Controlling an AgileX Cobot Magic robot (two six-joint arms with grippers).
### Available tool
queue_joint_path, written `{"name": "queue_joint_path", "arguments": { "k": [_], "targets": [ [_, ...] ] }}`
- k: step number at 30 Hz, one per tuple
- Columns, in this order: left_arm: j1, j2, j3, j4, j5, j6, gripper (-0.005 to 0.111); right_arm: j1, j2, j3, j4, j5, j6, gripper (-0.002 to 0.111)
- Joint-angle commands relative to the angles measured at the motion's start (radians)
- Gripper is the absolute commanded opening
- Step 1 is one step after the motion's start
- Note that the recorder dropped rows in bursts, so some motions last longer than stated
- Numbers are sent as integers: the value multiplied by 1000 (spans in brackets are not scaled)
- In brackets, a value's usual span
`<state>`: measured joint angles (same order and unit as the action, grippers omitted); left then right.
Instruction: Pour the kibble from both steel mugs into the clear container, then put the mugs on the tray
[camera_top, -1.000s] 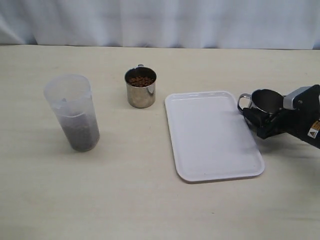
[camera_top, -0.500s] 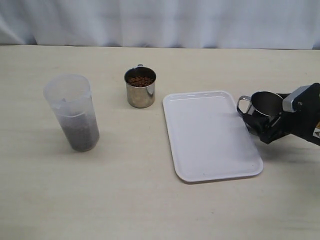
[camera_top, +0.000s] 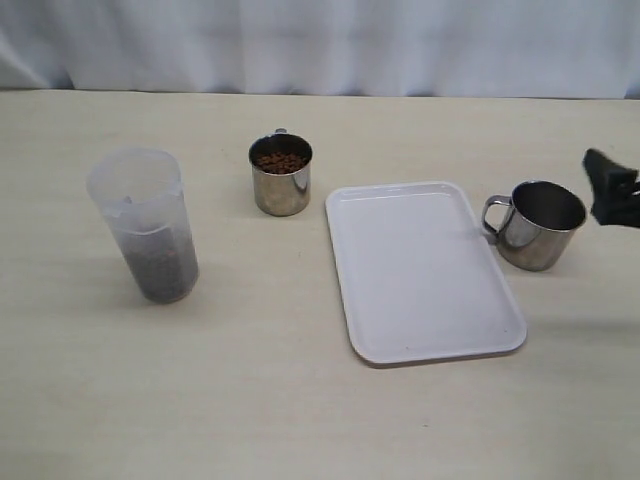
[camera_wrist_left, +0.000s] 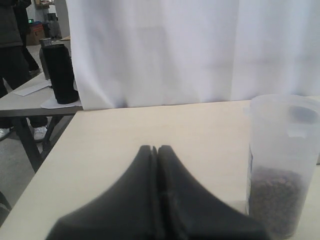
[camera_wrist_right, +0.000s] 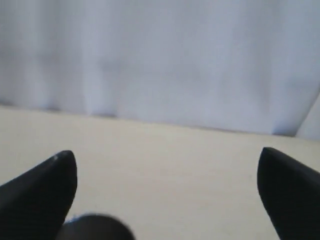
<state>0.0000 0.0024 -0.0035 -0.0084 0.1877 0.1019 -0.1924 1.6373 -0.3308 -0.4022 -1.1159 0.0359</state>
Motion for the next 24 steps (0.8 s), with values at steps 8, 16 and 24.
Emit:
{"name": "queue_joint_path", "arguments": {
  "k": [8,16,24],
  "targets": [
    [-1,-2,3,-3,-10,-1,0,-3,-473,274,33,-33,35,5],
    [-1,-2,3,-3,-8,-1,0,-3,-770,331,99,302,112,5],
    [-1,-2,3,-3,-8,-1,0,-3,-1072,331,53,651,254,5]
  ]
}}
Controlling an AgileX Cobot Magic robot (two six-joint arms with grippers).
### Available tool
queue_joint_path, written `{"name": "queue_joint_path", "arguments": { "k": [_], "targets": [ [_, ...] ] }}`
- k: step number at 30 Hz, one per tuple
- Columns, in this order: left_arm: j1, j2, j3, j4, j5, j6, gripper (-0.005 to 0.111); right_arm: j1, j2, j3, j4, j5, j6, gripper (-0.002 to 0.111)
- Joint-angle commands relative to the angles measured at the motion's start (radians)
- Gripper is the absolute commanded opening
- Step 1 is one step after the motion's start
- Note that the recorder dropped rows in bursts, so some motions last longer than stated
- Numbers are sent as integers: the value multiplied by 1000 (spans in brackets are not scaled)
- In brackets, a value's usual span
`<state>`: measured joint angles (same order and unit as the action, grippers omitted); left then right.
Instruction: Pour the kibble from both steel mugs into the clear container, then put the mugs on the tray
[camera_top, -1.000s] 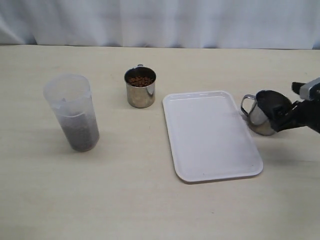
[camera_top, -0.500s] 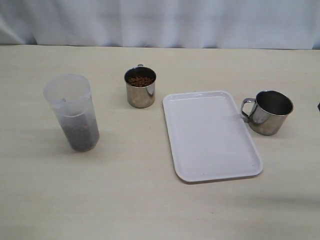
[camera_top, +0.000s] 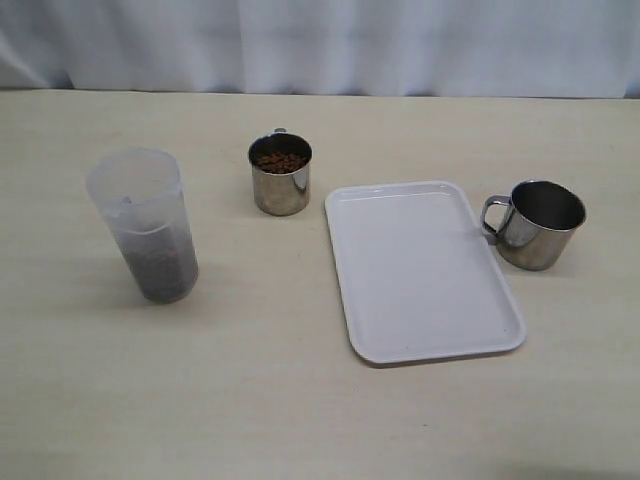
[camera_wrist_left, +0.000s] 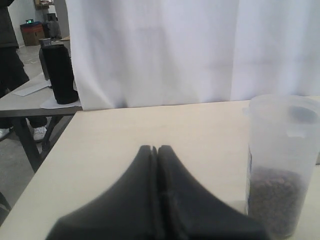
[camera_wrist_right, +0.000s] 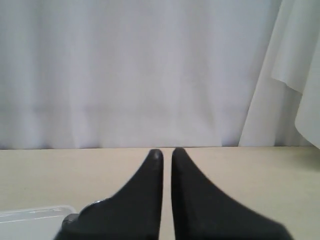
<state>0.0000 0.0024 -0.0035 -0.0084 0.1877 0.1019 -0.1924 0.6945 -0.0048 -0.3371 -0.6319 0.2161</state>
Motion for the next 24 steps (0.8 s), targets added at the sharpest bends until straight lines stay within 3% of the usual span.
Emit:
{"name": "queue_joint_path", "arguments": {
  "k": [1,11,24],
  "targets": [
    [-1,-2,3,-3,-8,-1,0,-3,-168,5,-12,218,94,5],
    [-1,-2,3,-3,-8,-1,0,-3,-395,5,-12,502,350,5],
    [-1,-2,3,-3,-6,-1,0,-3,-418,5,-12,502,373,5]
  ]
}}
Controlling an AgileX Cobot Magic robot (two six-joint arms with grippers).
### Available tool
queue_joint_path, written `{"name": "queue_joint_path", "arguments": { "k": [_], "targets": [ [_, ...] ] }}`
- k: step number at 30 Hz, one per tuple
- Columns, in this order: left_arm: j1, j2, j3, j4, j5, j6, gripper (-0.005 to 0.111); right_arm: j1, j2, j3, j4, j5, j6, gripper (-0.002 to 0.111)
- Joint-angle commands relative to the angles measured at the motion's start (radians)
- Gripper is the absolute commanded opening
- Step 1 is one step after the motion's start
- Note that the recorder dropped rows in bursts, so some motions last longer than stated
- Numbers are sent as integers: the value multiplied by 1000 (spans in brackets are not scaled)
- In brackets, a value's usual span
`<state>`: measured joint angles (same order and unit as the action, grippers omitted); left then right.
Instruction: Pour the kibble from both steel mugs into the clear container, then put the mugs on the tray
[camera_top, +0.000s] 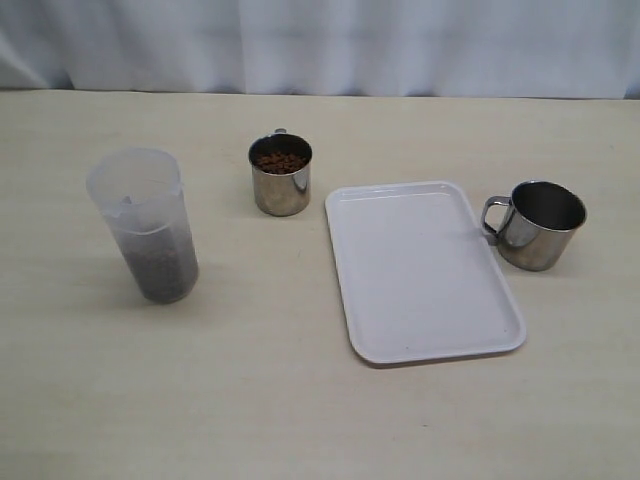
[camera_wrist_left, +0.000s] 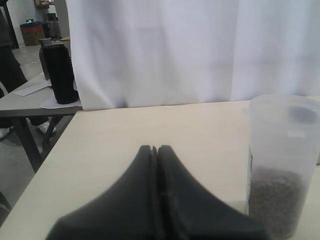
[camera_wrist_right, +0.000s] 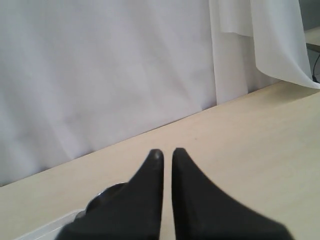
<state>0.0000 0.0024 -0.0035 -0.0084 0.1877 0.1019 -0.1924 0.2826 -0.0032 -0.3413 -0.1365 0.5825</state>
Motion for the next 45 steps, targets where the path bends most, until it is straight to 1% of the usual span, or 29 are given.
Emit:
{"name": "queue_joint_path", "arguments": {
  "k": [1,3,8,11,17,24,26,31,32,33,34,35,37,39,45],
  "targets": [
    [-1,-2,3,-3,-6,-1,0,-3,-6,3,-8,7,7,5],
    [-1,-2,3,-3,-6,-1,0,41,-8,3,-8,7,7,5],
    [-1,-2,3,-3,-6,-1,0,197,-11,3,-8,7,7,5],
    [-1,-2,3,-3,-6,-1,0,272,-11,3,-8,7,7,5],
    [-1,-2,3,-3,-6,-1,0,358,-11,3,-8,7,7,5],
    [-1,-2,3,-3,-8,-1,0,359,-13,3,-8,7,5,5],
    [-1,-2,3,-3,-8,-1,0,359,-63,3,-12,25,5,5],
    [-1,-2,3,-3,-8,-1,0,359,-281,3,-8,175,5,5],
    [-1,-2,3,-3,-8,-1,0,359,-283,3,21,211,-13,5],
    [-1,-2,3,-3,-8,-1,0,357,-283,3,164,239,-170,5],
    [-1,-2,3,-3,-8,-1,0,355,-283,3,262,241,-291,5],
    [-1,-2,3,-3,-8,-1,0,355,-283,3,341,241,-388,5],
    [-1,-2,3,-3,-8,-1,0,355,-283,3,438,243,-502,5],
    [-1,-2,3,-3,-8,-1,0,355,-283,3,462,246,-557,5],
    [-1,-2,3,-3,-8,-1,0,355,-283,3,454,305,-570,5]
  ]
}}
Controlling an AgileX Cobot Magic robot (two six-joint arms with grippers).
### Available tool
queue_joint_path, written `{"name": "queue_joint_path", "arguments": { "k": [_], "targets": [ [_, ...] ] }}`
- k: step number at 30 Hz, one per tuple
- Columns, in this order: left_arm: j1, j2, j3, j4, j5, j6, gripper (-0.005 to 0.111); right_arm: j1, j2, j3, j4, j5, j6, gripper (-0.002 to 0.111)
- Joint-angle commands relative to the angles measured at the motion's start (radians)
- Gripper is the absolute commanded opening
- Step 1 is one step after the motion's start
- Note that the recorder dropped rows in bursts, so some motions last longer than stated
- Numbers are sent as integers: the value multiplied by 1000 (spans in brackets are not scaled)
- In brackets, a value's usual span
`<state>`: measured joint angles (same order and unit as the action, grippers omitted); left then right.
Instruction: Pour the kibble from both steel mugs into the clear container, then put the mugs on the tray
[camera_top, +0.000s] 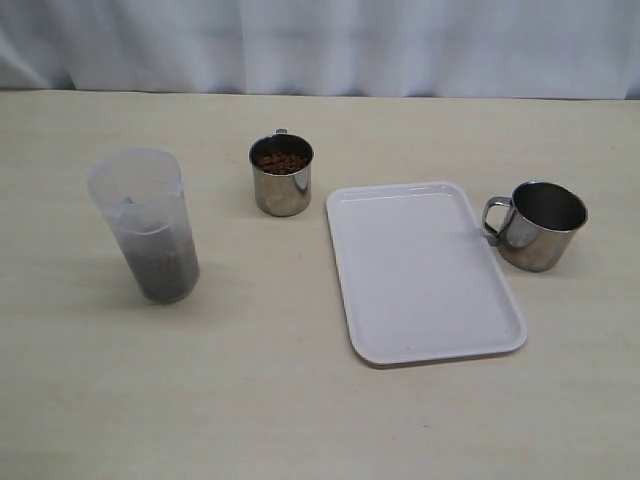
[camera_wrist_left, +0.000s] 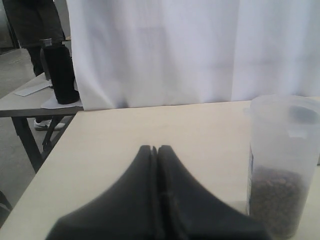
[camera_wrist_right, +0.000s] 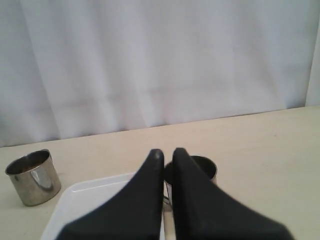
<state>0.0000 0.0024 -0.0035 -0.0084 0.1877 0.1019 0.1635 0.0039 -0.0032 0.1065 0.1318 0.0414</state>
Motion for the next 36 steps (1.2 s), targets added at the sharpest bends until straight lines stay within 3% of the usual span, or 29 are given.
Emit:
{"name": "queue_joint_path", "arguments": {
  "k": [1,8,14,36],
  "targets": [
    [-1,-2,3,-3,-8,-1,0,-1,-4,3,1,41,-29,5],
    [-1,-2,3,-3,-4,-1,0,-3,-4,3,-74,89,-29,5],
    [-1,-2,3,-3,-1,-1,0,-67,-4,3,-100,91,-8,5],
    [-1,-2,3,-3,-2,-1,0,-69,-4,3,-122,117,5,5]
  ]
}}
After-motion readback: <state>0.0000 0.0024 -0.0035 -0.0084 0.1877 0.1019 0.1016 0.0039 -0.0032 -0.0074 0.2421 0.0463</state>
